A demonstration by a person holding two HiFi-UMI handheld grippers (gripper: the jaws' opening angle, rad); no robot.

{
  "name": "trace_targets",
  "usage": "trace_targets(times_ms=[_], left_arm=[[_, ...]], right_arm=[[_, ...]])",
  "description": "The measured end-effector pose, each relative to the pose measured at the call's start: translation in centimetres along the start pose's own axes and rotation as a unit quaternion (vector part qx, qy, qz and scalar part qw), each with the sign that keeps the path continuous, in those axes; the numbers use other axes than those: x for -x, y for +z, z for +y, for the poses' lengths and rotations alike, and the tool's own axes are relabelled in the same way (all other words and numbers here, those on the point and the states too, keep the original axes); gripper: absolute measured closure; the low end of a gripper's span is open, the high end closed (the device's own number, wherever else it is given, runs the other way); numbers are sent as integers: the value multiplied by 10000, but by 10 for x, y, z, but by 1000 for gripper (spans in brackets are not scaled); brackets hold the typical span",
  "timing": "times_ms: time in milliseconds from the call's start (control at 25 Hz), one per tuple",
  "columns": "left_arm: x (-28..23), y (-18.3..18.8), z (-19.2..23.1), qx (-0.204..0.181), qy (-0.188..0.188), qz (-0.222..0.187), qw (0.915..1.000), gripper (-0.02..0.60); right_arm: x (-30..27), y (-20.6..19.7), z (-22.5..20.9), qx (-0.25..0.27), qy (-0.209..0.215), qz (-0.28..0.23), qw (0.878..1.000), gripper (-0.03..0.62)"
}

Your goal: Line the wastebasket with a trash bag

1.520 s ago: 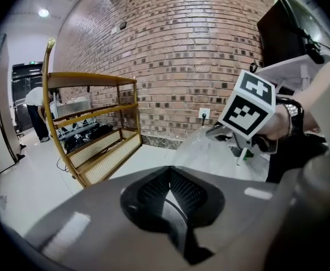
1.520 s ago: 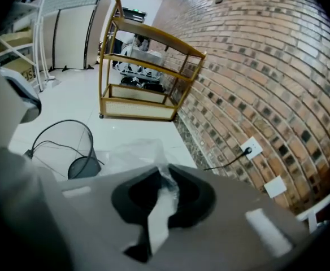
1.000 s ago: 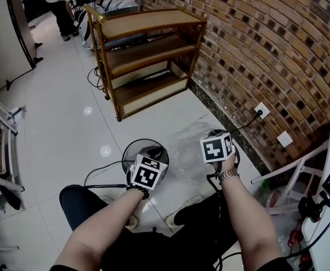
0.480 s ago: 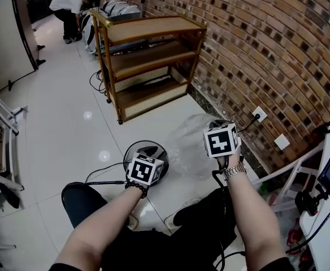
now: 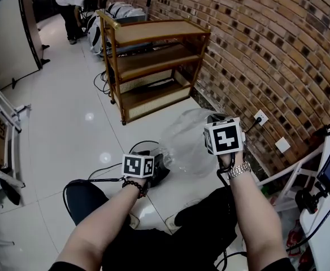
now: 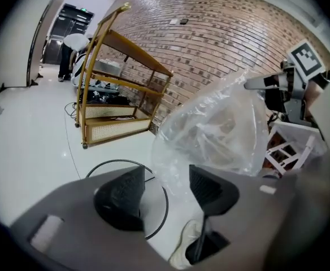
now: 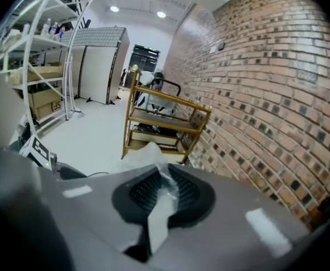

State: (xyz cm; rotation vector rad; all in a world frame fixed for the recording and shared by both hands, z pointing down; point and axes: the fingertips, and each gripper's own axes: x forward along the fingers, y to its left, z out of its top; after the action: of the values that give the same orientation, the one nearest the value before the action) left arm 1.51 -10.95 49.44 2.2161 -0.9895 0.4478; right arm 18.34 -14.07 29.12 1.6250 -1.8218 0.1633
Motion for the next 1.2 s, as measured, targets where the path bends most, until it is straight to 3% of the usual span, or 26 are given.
trace_targets(times_ms=[400,680,1200], left_arm=[[17,-14,31,489,172,0,9987,342],[39,-17,64,648,587,-72,9961,342],[100,13,104,5,1393,-427,9893,487]], right_arm=[[9,25,35,-268,527,-241,9980,591],[5,28,63,-489,1006,-333,9932,591],[-23,-20,86,-1333,1465,-115,9801,591]])
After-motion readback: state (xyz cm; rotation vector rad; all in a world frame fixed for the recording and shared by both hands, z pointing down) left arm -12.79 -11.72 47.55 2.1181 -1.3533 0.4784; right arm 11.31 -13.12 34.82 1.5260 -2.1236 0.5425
